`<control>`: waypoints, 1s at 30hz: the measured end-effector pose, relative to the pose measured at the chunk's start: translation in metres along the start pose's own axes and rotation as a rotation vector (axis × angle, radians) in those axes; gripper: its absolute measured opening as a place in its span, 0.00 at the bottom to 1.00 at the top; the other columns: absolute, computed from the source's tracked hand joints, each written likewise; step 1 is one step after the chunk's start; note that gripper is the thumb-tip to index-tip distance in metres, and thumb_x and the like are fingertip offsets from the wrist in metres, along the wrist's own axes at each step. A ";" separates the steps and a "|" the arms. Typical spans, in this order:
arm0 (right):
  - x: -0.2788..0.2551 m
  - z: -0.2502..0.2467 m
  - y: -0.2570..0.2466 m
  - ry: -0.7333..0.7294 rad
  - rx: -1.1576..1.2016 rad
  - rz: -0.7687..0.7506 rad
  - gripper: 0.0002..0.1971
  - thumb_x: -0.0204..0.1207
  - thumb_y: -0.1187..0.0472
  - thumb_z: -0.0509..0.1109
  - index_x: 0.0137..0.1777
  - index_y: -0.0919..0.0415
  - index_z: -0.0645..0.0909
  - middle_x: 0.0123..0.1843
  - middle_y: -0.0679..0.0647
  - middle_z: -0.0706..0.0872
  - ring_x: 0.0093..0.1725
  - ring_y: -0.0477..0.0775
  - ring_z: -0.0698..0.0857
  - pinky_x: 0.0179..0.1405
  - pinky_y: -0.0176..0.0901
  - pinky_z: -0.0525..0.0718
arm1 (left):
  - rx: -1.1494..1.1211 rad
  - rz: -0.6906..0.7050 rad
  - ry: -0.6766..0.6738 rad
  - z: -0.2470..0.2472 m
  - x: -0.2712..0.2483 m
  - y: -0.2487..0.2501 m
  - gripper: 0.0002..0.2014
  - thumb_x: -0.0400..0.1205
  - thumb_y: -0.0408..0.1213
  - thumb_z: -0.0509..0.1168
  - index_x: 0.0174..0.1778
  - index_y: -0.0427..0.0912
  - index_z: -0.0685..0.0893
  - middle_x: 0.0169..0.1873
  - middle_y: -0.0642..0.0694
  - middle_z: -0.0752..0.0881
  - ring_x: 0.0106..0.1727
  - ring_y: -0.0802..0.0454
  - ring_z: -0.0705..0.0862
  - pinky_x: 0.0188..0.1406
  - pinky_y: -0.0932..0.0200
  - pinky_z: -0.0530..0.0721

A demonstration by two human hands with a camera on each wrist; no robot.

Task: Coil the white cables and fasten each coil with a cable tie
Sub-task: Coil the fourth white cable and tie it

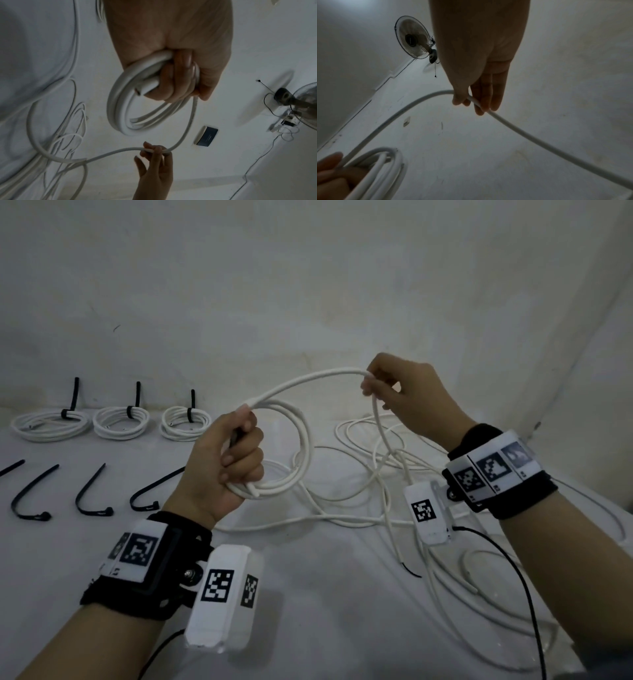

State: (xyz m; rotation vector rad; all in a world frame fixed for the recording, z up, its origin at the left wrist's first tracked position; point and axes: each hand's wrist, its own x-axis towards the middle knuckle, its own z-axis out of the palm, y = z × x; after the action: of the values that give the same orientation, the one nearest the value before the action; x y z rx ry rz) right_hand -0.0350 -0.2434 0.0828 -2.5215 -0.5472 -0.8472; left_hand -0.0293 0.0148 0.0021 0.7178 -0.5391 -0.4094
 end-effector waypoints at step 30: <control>-0.069 0.051 -0.027 -0.238 -0.382 -0.519 0.28 0.69 0.72 0.52 0.62 0.52 0.84 0.44 0.54 0.79 0.32 0.51 0.73 0.22 0.41 0.68 | -0.010 0.318 0.342 -0.013 0.003 0.021 0.18 0.85 0.53 0.49 0.32 0.48 0.69 0.14 0.54 0.62 0.11 0.61 0.60 0.11 0.71 0.61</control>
State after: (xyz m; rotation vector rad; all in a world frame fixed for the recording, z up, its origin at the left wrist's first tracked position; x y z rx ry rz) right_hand -0.0752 -0.2106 0.0091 -2.8963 -1.2643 -0.8948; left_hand -0.0160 0.0342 0.0098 0.6611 -0.3188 0.0094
